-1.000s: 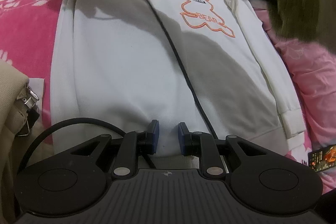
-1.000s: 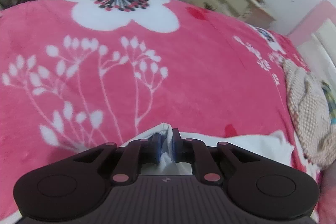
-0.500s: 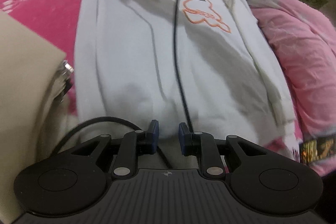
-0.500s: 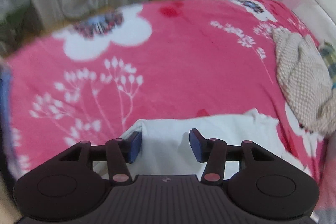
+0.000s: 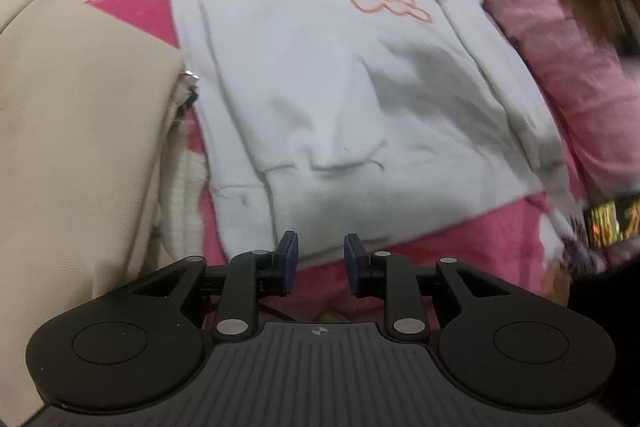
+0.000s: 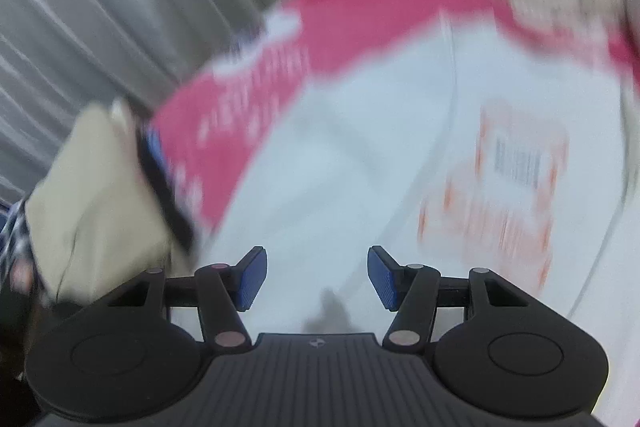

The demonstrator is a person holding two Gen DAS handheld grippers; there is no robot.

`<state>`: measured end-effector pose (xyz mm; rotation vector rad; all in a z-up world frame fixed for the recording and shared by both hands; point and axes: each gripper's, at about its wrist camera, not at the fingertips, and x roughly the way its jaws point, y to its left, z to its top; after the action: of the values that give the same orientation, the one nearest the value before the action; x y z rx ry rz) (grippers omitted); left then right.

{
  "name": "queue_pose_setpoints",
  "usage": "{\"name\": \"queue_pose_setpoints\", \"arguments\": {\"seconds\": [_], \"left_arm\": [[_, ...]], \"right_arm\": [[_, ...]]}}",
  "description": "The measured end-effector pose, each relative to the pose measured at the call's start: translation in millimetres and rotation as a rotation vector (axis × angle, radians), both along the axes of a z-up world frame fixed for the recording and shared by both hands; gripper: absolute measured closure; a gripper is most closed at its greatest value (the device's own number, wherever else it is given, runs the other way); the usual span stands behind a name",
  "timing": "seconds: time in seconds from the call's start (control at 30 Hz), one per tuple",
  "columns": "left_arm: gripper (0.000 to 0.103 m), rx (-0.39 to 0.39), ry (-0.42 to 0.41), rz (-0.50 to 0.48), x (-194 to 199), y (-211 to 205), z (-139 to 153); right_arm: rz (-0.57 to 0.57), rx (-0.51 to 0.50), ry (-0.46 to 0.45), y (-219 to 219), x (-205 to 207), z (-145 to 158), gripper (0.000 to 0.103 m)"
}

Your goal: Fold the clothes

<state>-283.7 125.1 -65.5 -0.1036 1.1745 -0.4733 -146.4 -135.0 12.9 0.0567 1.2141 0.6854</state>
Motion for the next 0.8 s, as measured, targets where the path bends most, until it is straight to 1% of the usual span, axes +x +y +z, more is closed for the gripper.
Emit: {"name": "queue_pose_setpoints", "arguments": {"seconds": [0.03, 0.1, 0.2, 0.23, 0.27, 0.3, 0.33, 0.4, 0.47, 0.5, 0.6, 0.67, 0.7, 0.77, 0.8], "left_arm": [[0.078, 0.008, -0.001, 0.006, 2, -3, -2], [0.078, 0.048, -0.003, 0.005, 7, -7, -7], [0.079, 0.093, 0.008, 0.028, 14, -14, -16], [0.081, 0.104, 0.011, 0.045, 16, -16, -17], [0.085, 0.115, 0.014, 0.062, 18, -17, -19], [0.1, 0.132, 0.015, 0.078, 20, -18, -20], [0.103, 0.152, 0.015, 0.094, 20, -19, -19], [0.103, 0.174, 0.028, 0.112, 21, -19, -17], [0.103, 0.214, 0.03, 0.116, 20, -22, -15], [0.103, 0.237, 0.026, 0.121, 19, -22, -14], [0.103, 0.277, 0.026, 0.115, 19, -24, -15], [0.103, 0.294, 0.025, 0.102, 18, -25, -15], [0.103, 0.295, 0.021, 0.088, 17, -25, -13], [0.103, 0.269, -0.003, 0.073, 14, -23, -5], [0.103, 0.248, -0.025, 0.068, 12, -21, 1]], "right_arm": [[-0.022, 0.025, 0.048, -6, -13, -16, 0.044], [-0.06, 0.083, 0.139, -14, -34, -47, 0.05], [-0.099, 0.166, 0.205, -15, -51, -74, 0.055], [-0.093, 0.178, 0.203, -12, -55, -76, 0.056], [-0.075, 0.174, 0.186, -8, -57, -75, 0.056], [-0.057, 0.169, 0.168, -4, -58, -74, 0.057], [-0.04, 0.165, 0.15, 0, -60, -73, 0.058], [0.007, 0.164, 0.089, 8, -62, -65, 0.059], [0.055, 0.168, 0.015, 16, -62, -57, 0.059], [0.081, 0.165, -0.023, 21, -63, -55, 0.061], [0.169, 0.136, -0.146, 39, -72, -53, 0.064], [0.239, 0.112, -0.238, 47, -84, -60, 0.064], [0.276, 0.088, -0.264, 52, -89, -67, 0.064], [0.33, 0.007, -0.237, 56, -97, -88, 0.064], [0.328, 0.028, -0.252, 50, -100, -86, 0.064]]}}
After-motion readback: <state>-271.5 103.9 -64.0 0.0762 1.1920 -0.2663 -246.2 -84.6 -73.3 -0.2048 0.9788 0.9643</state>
